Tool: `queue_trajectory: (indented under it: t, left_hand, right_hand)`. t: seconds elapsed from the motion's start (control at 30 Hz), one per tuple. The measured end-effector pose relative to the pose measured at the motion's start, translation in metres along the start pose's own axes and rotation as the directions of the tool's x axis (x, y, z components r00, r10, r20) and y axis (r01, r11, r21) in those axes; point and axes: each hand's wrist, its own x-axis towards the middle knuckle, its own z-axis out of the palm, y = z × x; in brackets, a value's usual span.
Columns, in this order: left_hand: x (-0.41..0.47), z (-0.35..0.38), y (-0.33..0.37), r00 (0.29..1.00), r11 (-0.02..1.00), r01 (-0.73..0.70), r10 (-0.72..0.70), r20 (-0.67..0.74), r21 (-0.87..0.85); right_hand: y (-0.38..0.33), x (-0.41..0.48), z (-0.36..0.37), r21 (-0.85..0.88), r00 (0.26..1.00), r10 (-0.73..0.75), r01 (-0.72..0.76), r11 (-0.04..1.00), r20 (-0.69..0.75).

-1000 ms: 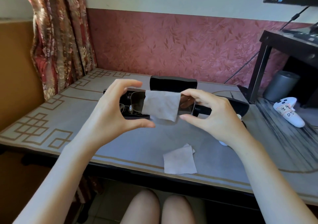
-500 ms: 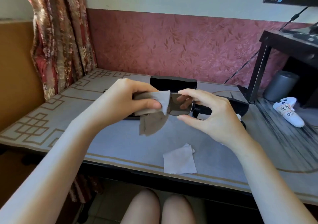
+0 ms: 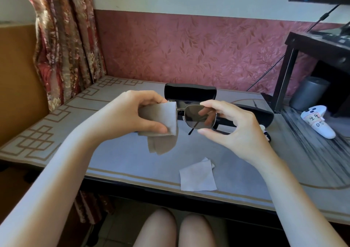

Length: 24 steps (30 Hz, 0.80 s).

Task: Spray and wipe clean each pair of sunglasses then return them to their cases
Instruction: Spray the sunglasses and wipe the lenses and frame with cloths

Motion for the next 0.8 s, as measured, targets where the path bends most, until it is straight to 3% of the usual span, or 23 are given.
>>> queue_trajectory:
  t: [0.17,0.37,0.47,0.63,0.8]
  left_hand:
    - [0.007,0.01,0.008,0.998,1.0,-0.007,0.007,-0.07,0.006]
    - [0.01,0.015,0.009,0.968,0.992,-0.099,0.115,-0.222,0.084]
    - [0.008,0.012,0.0,0.978,0.996,-0.088,0.093,-0.186,0.035]
    - [-0.002,-0.002,-0.009,0.999,0.985,-0.044,0.047,0.013,-0.166]
    - [0.0,0.005,-0.003,1.0,0.984,-0.003,-0.002,-0.03,-0.179]
  right_hand:
    - [-0.003,0.001,0.0,0.011,1.0,-0.019,0.019,1.0,-0.002]
    - [-0.009,0.004,-0.002,0.036,1.0,0.007,-0.006,0.999,-0.006]
    - [-0.008,0.002,-0.002,0.027,1.0,0.014,-0.014,1.0,0.003]
    - [-0.004,-0.003,-0.005,0.079,0.999,0.054,-0.054,0.995,0.0]
    - [-0.004,-0.003,-0.003,0.104,0.999,0.051,-0.049,0.993,-0.018]
